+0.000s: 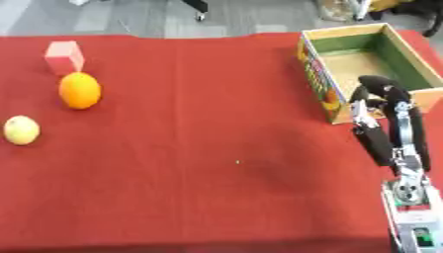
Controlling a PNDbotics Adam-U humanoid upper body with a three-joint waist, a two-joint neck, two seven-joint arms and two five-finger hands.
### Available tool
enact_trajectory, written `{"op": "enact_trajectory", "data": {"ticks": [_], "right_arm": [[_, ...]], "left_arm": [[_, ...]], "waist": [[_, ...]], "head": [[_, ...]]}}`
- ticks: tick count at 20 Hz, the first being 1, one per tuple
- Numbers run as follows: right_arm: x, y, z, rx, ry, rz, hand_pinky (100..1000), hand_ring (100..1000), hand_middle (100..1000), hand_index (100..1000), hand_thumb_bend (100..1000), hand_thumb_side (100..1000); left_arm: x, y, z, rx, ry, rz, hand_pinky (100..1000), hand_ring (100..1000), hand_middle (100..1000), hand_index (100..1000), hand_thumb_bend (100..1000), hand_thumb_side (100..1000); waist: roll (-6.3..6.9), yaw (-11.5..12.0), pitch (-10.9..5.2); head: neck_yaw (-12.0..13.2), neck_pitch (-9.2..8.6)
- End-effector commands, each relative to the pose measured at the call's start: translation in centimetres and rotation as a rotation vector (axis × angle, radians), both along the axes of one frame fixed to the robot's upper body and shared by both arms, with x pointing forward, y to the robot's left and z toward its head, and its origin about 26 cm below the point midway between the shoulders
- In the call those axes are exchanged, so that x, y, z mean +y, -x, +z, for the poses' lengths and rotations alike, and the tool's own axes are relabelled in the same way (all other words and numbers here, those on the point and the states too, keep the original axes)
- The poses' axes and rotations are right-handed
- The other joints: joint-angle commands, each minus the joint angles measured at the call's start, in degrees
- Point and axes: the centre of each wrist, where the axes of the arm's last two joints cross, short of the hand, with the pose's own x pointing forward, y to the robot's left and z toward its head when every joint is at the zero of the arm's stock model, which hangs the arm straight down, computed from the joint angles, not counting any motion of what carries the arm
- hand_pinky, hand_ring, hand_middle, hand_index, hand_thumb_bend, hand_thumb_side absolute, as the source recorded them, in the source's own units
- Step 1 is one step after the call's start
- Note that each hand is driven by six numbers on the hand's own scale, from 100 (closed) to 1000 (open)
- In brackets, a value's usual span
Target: Pick up the objects with one hand, pass them to the other hand, and then place them into the box on the other side of the table.
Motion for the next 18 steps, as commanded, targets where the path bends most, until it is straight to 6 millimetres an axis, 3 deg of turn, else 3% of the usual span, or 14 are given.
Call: {"op": "enact_trajectory", "data": {"ticks": [1, 18], "right_arm": [[-0.3, 0.0, 0.9, -0.026, 0.032, 0.007, 714, 798, 775, 773, 100, 692], [-0.2, 0.0, 0.8, -0.024, 0.029, 0.01, 714, 798, 775, 772, 100, 695]], "left_arm": [[0.7, -0.4, 1.7, 0.038, -0.16, -0.003, 781, 653, 660, 823, 675, 449], [-0.8, -3.1, -1.5, 0.108, -0.15, -0.038, 759, 635, 643, 804, 624, 477]], "waist": [[0.91, -0.1, -1.75], [0.8, -0.3, -1.75]], "head": [[0.1, -0.12], [0.1, -0.12]]}}
